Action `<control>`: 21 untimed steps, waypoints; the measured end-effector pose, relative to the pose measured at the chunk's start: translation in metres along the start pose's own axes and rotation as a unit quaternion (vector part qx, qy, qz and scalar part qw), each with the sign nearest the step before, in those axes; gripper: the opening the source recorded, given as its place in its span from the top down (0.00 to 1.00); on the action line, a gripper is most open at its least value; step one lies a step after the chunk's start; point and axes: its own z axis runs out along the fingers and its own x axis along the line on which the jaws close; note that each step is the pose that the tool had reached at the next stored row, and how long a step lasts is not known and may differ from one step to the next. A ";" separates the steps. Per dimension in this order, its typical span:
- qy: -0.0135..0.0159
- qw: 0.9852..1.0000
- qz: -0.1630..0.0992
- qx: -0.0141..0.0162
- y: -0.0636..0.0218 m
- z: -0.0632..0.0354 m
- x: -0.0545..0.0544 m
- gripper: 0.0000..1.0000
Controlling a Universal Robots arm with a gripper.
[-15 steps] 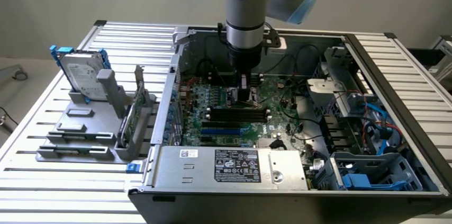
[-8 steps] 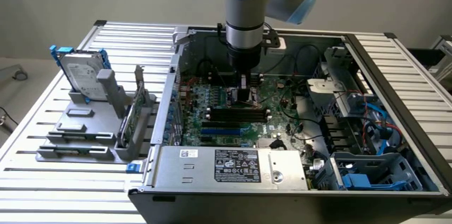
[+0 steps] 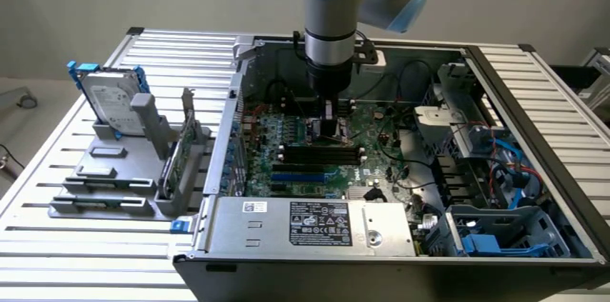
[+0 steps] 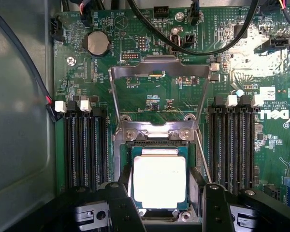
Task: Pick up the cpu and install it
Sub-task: 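Place the cpu into insertion slot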
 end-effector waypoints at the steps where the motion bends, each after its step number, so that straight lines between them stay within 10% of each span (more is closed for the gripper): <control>1: 0.000 1.000 0.000 0.000 0.0000 0.0000 0.000 0.45; 21: -0.008 1.000 -0.001 -0.001 -0.0002 0.0016 0.004 0.45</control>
